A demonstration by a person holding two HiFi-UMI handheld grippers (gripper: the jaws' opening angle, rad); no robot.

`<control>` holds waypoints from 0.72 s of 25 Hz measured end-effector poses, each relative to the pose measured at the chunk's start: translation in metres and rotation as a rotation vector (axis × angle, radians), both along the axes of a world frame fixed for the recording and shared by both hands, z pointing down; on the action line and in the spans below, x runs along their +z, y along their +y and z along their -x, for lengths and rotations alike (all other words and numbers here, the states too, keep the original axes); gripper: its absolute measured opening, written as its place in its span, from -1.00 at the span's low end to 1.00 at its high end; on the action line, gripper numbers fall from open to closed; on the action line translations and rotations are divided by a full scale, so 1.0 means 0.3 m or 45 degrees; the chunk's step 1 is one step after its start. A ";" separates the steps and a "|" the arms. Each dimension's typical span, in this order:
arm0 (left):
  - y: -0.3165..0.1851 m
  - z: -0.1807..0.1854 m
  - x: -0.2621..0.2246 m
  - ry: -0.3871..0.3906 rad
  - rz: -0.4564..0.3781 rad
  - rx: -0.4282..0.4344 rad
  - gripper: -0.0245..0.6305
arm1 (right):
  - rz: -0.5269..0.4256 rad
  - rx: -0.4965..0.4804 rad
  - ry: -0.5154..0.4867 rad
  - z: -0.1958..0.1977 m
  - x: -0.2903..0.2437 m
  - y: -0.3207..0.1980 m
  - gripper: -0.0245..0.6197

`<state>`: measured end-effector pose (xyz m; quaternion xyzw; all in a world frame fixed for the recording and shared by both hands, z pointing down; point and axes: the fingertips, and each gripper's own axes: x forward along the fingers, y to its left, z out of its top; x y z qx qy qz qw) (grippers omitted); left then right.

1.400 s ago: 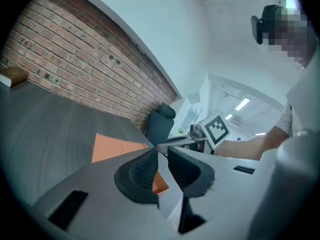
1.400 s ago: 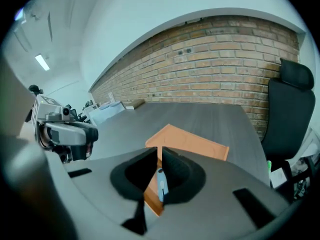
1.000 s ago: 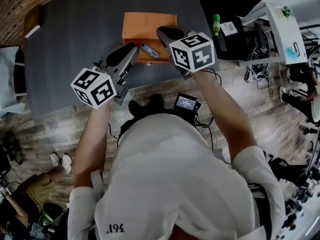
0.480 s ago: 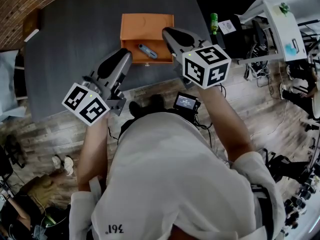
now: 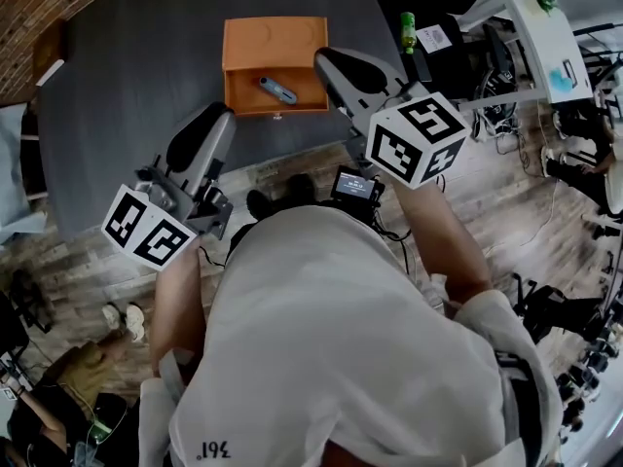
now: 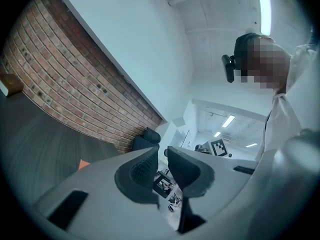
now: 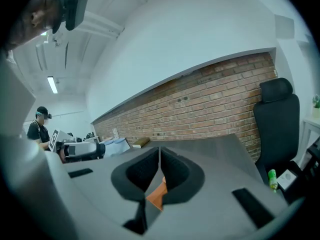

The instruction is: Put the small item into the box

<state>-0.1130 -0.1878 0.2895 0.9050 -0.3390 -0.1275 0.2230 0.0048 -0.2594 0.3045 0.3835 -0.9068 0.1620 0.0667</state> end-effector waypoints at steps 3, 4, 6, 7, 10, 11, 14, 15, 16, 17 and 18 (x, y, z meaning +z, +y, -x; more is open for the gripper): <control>0.042 -0.014 -0.017 -0.006 -0.021 0.027 -0.72 | -0.025 -0.006 0.013 -0.008 -0.014 0.030 -0.85; 0.056 -0.019 -0.017 -0.014 -0.027 0.035 -0.72 | -0.033 -0.001 0.016 -0.014 -0.018 0.040 -0.85; 0.080 -0.021 -0.005 -0.038 -0.032 0.036 -0.72 | -0.044 0.010 0.007 -0.027 -0.028 0.057 -0.85; 0.089 -0.017 0.005 -0.046 -0.027 0.030 -0.72 | -0.049 0.015 -0.001 -0.032 -0.033 0.064 -0.86; 0.111 0.005 0.023 -0.043 -0.007 0.009 -0.72 | -0.059 0.025 -0.018 -0.041 -0.042 0.086 -0.86; 0.117 0.013 0.025 -0.043 -0.004 0.003 -0.72 | -0.056 0.024 -0.022 -0.041 -0.043 0.095 -0.87; 0.131 0.026 0.037 -0.045 0.014 -0.009 -0.74 | -0.029 0.015 -0.043 -0.046 -0.039 0.124 -0.87; 0.134 0.028 0.040 -0.044 0.020 -0.010 -0.74 | -0.021 0.015 -0.047 -0.049 -0.036 0.131 -0.87; 0.138 0.031 0.041 -0.043 0.023 -0.011 -0.74 | -0.015 0.017 -0.050 -0.052 -0.034 0.137 -0.87; 0.142 0.032 0.041 -0.043 0.023 -0.011 -0.74 | -0.010 0.020 -0.053 -0.054 -0.032 0.143 -0.87; 0.146 0.032 0.041 -0.045 0.021 -0.009 -0.74 | -0.006 0.022 -0.057 -0.055 -0.028 0.150 -0.88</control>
